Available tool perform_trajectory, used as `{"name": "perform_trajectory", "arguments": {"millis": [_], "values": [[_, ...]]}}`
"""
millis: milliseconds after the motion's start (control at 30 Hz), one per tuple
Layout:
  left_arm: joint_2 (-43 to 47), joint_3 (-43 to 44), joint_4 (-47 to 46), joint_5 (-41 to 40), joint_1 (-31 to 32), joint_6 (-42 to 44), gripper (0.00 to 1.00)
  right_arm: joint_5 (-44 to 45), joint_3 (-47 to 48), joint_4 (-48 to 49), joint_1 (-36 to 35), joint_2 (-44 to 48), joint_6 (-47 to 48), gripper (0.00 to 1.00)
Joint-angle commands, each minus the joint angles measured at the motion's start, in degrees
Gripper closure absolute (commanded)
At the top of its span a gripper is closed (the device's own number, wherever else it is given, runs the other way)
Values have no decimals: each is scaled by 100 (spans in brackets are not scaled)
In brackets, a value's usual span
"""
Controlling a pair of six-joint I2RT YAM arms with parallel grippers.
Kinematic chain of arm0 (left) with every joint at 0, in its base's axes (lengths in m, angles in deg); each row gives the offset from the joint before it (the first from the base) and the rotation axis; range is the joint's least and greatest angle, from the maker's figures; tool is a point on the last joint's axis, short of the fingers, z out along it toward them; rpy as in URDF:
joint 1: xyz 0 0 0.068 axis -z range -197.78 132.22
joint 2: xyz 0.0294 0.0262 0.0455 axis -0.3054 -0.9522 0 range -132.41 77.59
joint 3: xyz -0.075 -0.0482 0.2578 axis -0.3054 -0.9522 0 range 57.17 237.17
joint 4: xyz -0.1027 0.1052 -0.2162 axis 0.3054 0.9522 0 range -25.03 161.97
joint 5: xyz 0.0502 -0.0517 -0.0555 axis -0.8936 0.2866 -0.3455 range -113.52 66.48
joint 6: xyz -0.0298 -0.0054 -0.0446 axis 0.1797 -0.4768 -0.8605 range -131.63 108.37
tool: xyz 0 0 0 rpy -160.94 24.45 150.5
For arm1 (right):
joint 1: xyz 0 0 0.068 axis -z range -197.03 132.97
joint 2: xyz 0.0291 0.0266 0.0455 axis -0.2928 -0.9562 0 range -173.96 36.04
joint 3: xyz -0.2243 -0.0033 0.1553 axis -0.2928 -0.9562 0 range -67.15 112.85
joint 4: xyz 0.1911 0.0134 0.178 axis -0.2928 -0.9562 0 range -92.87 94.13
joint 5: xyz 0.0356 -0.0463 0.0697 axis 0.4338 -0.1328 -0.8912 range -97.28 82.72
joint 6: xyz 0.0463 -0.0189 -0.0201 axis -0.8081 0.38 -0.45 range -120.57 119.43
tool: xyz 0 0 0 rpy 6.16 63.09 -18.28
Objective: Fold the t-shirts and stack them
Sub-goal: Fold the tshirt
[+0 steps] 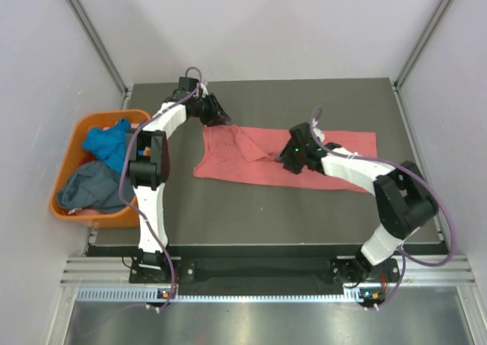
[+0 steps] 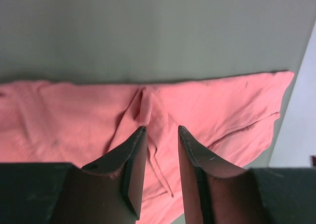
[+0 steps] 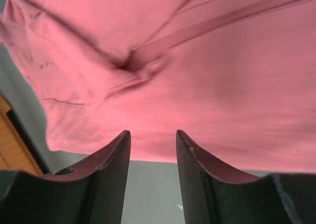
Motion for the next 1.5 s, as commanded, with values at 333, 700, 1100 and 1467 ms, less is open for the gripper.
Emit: {"name": "perform_trajectory", "arguments": {"millis": [333,700,1100,1467], "values": [[-608,567,-665,312,12,25,62,-36,1195,1349,-793,-1596,-1435,58],[-741,567,-771,479,12,25,64,-168,1591,1305,-828,-2097,-1734,60],[-802,567,-815,610,12,-28,94,-1,1898,726,-890,-2185,-1936,60],[-758,541,-788,646,12,-54,100,148,2039,278,-925,-2282,-2252,62]]}}
